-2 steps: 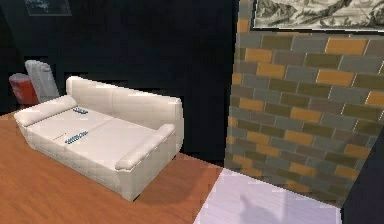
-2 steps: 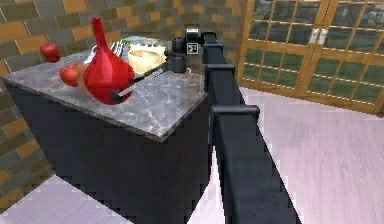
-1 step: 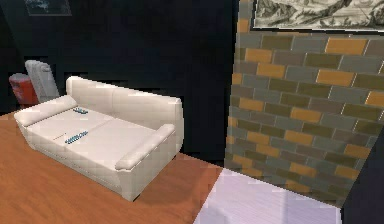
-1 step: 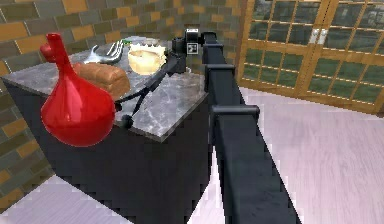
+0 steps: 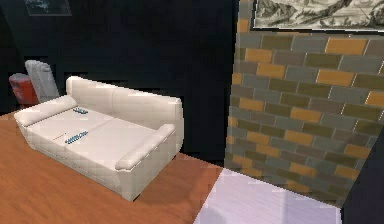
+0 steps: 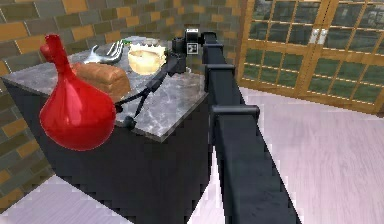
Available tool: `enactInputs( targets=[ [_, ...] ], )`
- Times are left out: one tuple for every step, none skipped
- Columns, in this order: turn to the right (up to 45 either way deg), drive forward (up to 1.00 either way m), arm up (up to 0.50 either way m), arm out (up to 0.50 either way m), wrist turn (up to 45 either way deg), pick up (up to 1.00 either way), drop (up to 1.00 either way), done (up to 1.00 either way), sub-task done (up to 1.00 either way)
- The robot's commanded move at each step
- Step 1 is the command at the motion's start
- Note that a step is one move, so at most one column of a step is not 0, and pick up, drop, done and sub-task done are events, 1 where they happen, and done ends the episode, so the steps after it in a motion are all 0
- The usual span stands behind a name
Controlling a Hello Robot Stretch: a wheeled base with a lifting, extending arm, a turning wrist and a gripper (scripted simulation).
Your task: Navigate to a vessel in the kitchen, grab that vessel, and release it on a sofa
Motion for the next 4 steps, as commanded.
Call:
enactInputs(
  targets=[
    [0.0, 0.0, 0.0, -0.48, 0.0, 0.0, 0.0, 0.0, 0.0],
    [-45.0, 0.0, 0.0, 0.0, 0.0, 0.0, 0.0, 0.0, 0.0],
    [-9.0, 0.0, 0.0, 0.0, 0.0, 0.0, 0.0, 0.0, 0.0],
    [0.0, 1.0, 0.0, 0.0, 0.0, 0.0, 0.0, 0.0, 0.0]
  ],
)
